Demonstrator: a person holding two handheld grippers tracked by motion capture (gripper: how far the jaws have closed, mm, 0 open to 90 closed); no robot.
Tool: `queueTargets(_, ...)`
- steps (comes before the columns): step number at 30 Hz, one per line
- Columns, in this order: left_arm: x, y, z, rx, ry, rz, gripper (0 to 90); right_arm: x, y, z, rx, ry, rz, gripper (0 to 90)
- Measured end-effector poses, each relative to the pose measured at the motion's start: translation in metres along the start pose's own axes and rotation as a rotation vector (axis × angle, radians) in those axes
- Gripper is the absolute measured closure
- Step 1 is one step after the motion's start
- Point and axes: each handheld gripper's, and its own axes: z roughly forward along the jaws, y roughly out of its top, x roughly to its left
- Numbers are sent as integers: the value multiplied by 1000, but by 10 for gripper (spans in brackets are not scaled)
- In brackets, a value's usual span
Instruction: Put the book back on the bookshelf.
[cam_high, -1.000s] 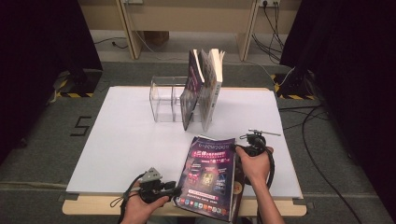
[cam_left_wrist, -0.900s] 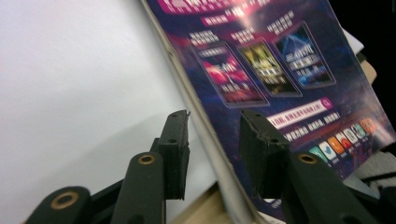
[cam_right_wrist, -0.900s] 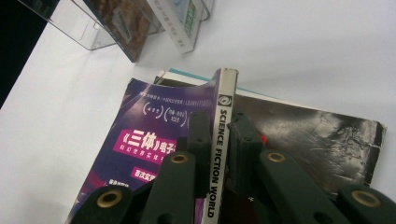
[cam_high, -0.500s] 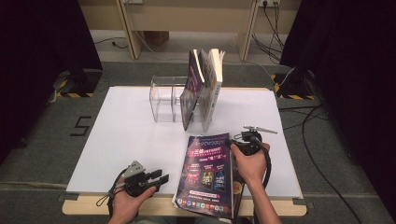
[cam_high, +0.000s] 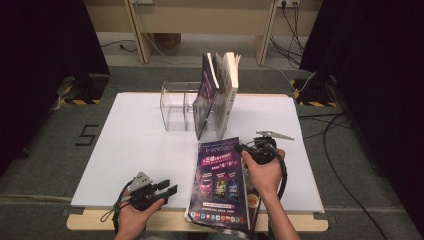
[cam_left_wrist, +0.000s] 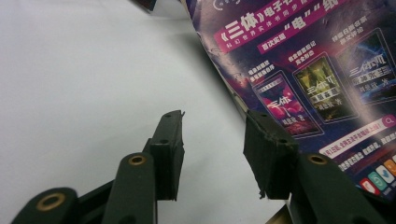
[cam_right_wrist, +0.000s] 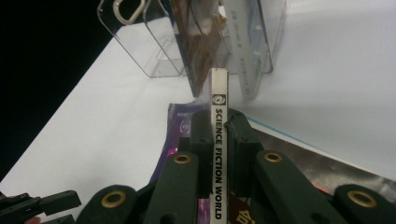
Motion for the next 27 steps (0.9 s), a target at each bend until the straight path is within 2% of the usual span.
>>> queueTargets(8, 1, 0, 0, -2, 1, 0, 564, 8, 8, -6, -48, 23, -13, 835)
queueTargets(10, 0, 0, 0, -9, -2, -3, 564, 13, 12, -9, -70, 37, -41, 835)
queueTargets(18, -1, 0, 0, -18, -9, -1, 565, 21, 17, -14, -117, 62, -59, 835)
queueTargets(23, 0, 1, -1, -27, -9, 3, 565, 29, 24, -19, -185, 69, -95, 835)
queueTargets(27, 0, 1, -2, -32, -7, 2, 565, 36, 29, -21, -214, 78, -109, 835)
